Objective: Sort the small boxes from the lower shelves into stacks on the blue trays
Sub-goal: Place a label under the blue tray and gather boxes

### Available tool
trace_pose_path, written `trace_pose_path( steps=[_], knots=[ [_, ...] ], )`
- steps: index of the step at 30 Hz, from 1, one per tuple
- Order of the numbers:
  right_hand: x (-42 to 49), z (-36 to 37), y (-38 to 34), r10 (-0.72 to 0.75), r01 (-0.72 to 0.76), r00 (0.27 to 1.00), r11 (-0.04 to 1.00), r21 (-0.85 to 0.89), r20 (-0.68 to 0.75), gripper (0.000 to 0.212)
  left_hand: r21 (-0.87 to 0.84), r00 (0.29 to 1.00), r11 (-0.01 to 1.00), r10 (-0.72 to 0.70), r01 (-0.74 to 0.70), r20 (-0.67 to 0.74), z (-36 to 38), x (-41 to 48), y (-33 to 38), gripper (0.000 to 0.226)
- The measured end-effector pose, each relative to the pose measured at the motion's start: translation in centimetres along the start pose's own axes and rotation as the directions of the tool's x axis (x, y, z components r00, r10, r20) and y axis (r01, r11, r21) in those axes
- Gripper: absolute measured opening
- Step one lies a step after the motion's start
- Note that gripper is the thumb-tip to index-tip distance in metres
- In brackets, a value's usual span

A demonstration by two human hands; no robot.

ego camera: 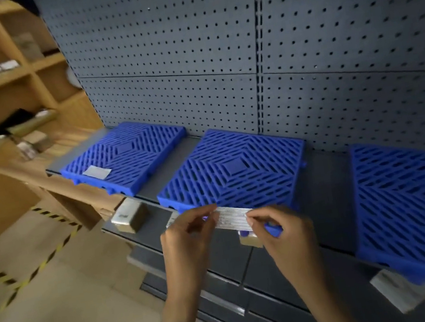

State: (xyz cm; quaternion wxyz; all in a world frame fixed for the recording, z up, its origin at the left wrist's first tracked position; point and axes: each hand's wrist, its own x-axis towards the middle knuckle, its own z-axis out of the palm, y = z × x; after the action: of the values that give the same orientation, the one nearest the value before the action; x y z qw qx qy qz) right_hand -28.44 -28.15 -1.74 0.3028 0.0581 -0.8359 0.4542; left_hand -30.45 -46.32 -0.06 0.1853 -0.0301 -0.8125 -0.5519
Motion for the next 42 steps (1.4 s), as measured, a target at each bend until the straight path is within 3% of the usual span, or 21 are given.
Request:
trace_pose_path(
  steps=[8, 17, 23, 30, 36, 39, 42],
  knots=[
    [2.5, 4.3, 0.2, 0.055, -0.063, 0.998, 0.945, -0.321, -0.035, 0.011, 0.164, 0.991, 0.977, 0.132, -0.135, 0.032, 0.4, 5.7, -2.8, 0.017],
    [2.8, 6.8, -1.2, 0.160, -0.159, 0.986, 0.767, -0.622, -0.054, 0.015, 0.120, 0.939, 0.953, 0.243, -0.277, 0.242, 0.4, 9.4, -6.0, 0.021],
    [1.6, 8.0, -2.1, 0.129, -0.201, 0.979, 0.761, -0.618, -0.159, 0.013, 0.060, 0.926, 0.954, 0.268, -0.293, 0.265, 0.1, 10.5, -7.9, 0.017],
    [0.9, 7.8, -1.9, 0.104, -0.185, 0.981, 0.769, -0.612, -0.166, 0.012, 0.050, 0.889, 0.925, 0.346, -0.377, 0.299, -0.1, 10.5, -8.5, 0.012],
    [0.6, 6.7, -2.7, 0.097, -0.156, 0.987, 0.743, -0.651, -0.125, 0.022, -0.036, 0.898, 0.960, 0.272, -0.276, 0.346, -1.2, 10.8, -7.7, 0.007],
    [-0.3, 4.7, -3.6, 0.098, -0.162, 0.986, 0.752, -0.638, -0.135, 0.021, 0.006, 0.876, 0.938, 0.322, -0.347, 0.358, -2.2, 10.8, -6.6, 0.018],
    [-1.9, 1.8, -4.2, 0.124, -0.200, 0.979, 0.734, -0.649, -0.161, 0.021, 0.060, 0.808, 0.879, 0.407, -0.474, 0.427, -2.4, 9.9, -4.9, 0.025]
  ],
)
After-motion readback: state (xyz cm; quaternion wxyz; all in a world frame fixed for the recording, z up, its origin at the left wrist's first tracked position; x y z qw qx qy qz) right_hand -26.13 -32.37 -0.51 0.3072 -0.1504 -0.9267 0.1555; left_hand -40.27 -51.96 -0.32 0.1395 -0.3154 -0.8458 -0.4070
